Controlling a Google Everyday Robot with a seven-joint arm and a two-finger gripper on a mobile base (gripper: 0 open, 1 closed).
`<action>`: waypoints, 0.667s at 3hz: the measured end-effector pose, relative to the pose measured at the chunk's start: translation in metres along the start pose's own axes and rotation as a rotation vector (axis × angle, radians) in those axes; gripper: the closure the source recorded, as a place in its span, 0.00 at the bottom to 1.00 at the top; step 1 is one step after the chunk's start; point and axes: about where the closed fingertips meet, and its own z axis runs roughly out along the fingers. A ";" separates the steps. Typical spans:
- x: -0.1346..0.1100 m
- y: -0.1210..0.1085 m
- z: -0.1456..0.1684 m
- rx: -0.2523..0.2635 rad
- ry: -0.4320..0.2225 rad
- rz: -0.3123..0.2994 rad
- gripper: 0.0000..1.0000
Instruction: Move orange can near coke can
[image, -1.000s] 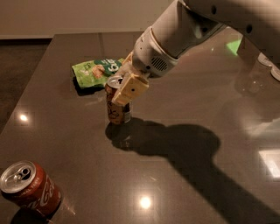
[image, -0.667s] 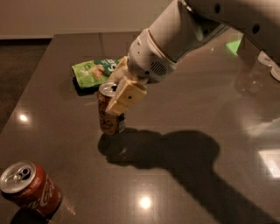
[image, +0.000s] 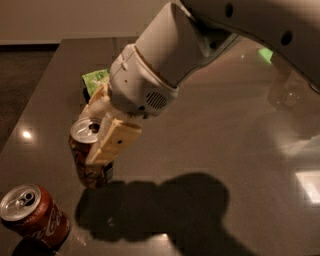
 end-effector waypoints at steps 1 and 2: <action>-0.021 0.020 0.029 -0.036 0.039 -0.096 1.00; -0.027 0.027 0.046 -0.060 0.061 -0.130 1.00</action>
Offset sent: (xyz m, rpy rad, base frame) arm -0.0513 0.0524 -0.0346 -0.0838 -0.0770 0.1710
